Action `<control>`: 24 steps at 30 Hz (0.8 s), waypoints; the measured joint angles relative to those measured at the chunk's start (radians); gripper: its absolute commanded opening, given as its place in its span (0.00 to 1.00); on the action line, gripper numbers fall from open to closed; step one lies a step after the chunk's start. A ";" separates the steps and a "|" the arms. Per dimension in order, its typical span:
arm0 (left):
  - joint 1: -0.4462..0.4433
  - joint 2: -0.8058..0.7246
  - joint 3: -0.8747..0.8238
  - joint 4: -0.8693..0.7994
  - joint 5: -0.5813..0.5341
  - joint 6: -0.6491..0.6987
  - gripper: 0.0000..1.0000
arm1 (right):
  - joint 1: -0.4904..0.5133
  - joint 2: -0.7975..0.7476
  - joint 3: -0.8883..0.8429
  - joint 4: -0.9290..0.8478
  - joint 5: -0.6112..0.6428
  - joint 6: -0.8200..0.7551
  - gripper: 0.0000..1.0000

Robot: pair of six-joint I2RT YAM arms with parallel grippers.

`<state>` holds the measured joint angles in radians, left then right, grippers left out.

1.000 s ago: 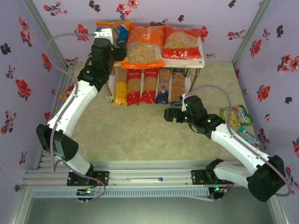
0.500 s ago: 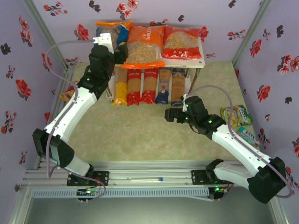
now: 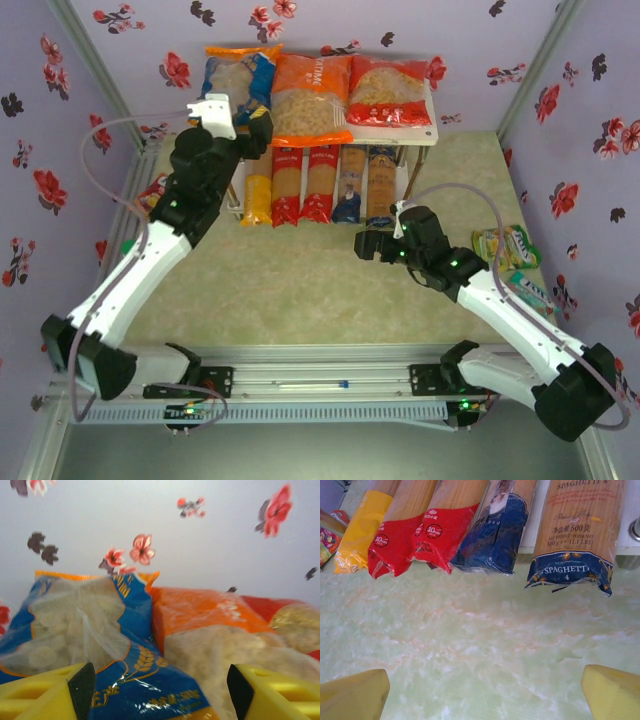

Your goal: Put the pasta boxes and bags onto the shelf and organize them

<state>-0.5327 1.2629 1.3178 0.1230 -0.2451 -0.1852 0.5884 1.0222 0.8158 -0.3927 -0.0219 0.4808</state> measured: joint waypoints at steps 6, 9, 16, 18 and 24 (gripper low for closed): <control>-0.024 -0.277 -0.105 -0.035 -0.013 0.033 0.73 | 0.000 -0.010 0.000 -0.005 0.030 -0.001 0.99; -0.024 -0.401 -0.166 -0.099 -0.077 0.047 0.75 | 0.000 -0.011 0.000 -0.013 0.057 -0.002 0.99; -0.012 -0.522 -0.418 -0.299 -0.309 0.026 1.00 | -0.004 -0.050 0.000 -0.029 0.163 -0.001 0.99; 0.008 -0.533 -0.521 -0.342 -0.337 -0.007 1.00 | -0.008 -0.072 0.000 -0.031 0.194 -0.001 0.99; 0.121 -0.620 -0.761 -0.395 -0.383 -0.116 1.00 | -0.026 -0.120 0.000 -0.054 0.269 -0.002 0.99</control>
<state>-0.4114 0.6434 0.5564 -0.2718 -0.6277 -0.3008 0.5621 0.9024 0.8158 -0.4469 0.2470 0.4789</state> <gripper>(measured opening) 0.996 0.993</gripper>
